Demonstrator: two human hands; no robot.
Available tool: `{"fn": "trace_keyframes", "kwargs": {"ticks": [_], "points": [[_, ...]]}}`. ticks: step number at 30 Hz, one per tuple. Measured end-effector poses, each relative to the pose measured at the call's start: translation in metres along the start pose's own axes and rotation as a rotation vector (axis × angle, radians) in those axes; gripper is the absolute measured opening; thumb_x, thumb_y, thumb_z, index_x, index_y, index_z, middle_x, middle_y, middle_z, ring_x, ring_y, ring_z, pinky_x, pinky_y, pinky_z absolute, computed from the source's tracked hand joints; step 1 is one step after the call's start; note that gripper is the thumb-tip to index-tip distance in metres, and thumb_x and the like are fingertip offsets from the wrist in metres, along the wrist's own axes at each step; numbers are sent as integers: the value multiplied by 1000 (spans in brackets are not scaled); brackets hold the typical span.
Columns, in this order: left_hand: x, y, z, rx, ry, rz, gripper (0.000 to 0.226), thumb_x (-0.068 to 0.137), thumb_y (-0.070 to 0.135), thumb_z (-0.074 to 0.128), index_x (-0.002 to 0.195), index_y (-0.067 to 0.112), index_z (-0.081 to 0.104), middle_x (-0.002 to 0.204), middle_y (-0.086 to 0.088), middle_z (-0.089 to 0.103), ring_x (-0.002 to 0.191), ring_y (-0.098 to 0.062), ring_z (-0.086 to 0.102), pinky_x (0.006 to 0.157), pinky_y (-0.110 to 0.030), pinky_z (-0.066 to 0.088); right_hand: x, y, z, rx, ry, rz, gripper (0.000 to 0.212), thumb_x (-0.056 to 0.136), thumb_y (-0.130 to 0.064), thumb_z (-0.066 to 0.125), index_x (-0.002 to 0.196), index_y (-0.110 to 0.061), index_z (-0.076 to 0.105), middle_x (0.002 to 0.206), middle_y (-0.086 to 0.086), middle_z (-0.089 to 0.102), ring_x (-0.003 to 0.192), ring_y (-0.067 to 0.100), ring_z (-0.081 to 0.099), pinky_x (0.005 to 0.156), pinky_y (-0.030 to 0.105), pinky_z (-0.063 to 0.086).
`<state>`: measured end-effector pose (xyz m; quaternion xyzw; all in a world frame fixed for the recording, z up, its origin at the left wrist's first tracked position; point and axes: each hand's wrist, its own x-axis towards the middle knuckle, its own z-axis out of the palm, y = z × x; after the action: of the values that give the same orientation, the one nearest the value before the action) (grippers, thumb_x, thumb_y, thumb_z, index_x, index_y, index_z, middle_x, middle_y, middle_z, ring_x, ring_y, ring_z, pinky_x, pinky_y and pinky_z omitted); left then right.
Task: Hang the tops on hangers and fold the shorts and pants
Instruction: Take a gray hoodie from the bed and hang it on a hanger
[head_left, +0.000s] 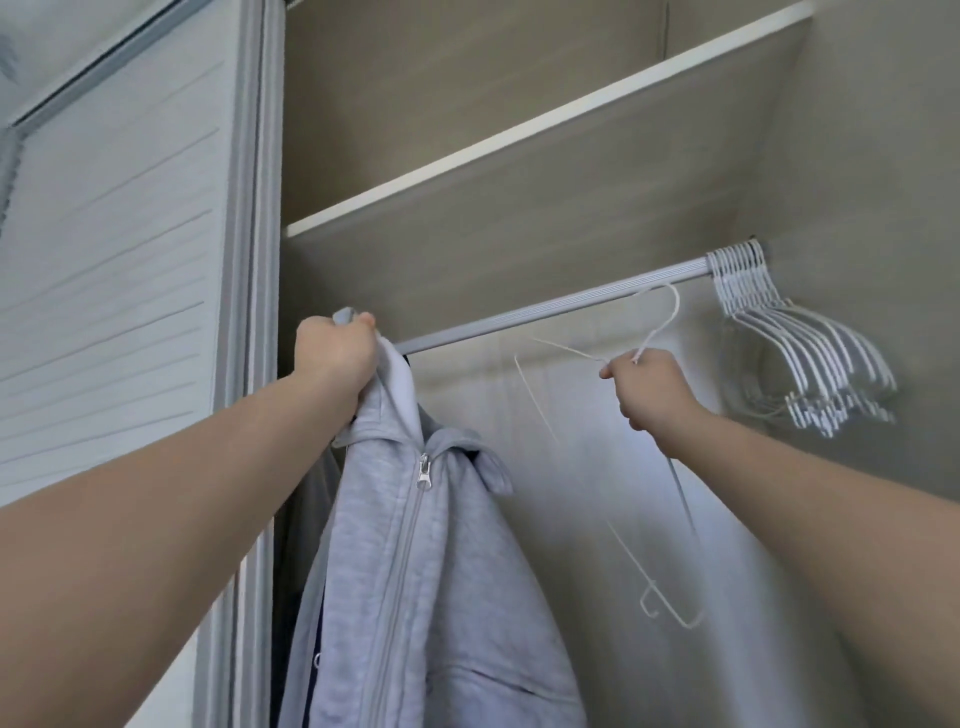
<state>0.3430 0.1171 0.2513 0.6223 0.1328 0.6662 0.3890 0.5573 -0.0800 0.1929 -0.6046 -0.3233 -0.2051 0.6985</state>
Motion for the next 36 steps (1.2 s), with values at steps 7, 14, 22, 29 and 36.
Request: {"fn": "trace_keyframes", "kwargs": {"ticks": [7, 14, 22, 29, 36], "points": [[-12, 32, -65, 35, 86, 51, 35, 97, 30, 59, 118, 2, 59, 98, -11, 63, 94, -29, 63, 88, -35, 50, -45, -56, 37, 194, -72, -146, 18, 91, -15, 47, 78, -12, 59, 53, -2, 37, 50, 18, 32, 49, 27, 24], [-49, 90, -125, 222, 161, 156, 21, 94, 24, 58, 77, 12, 53, 78, -9, 51, 68, -22, 52, 57, -25, 42, -97, -117, 43, 316, -232, -223, 29, 90, -11, 48, 66, -22, 59, 36, -14, 42, 47, 14, 39, 48, 26, 26], [-121, 201, -185, 481, 424, 295, 36, 91, 20, 56, 61, 18, 36, 63, 0, 35, 61, -18, 38, 63, -29, 36, -160, -171, 9, 562, -407, -254, 25, 87, -16, 50, 67, -23, 61, 48, -6, 42, 50, 20, 37, 52, 29, 27], [-198, 271, -236, 740, 539, 302, 35, 88, 17, 53, 58, 19, 35, 61, 1, 32, 62, -19, 34, 63, -29, 31, -225, -203, -27, 710, -618, -309, 27, 95, -17, 49, 73, -22, 64, 41, -13, 42, 40, 5, 39, 49, 25, 29], [-269, 360, -303, 889, 684, 220, 36, 92, 13, 56, 58, 19, 45, 41, 12, 42, 45, -11, 45, 44, -18, 34, -282, -258, -60, 938, -851, -319, 25, 100, -17, 48, 84, -11, 66, 58, 4, 35, 46, 13, 31, 49, 30, 24]]}}
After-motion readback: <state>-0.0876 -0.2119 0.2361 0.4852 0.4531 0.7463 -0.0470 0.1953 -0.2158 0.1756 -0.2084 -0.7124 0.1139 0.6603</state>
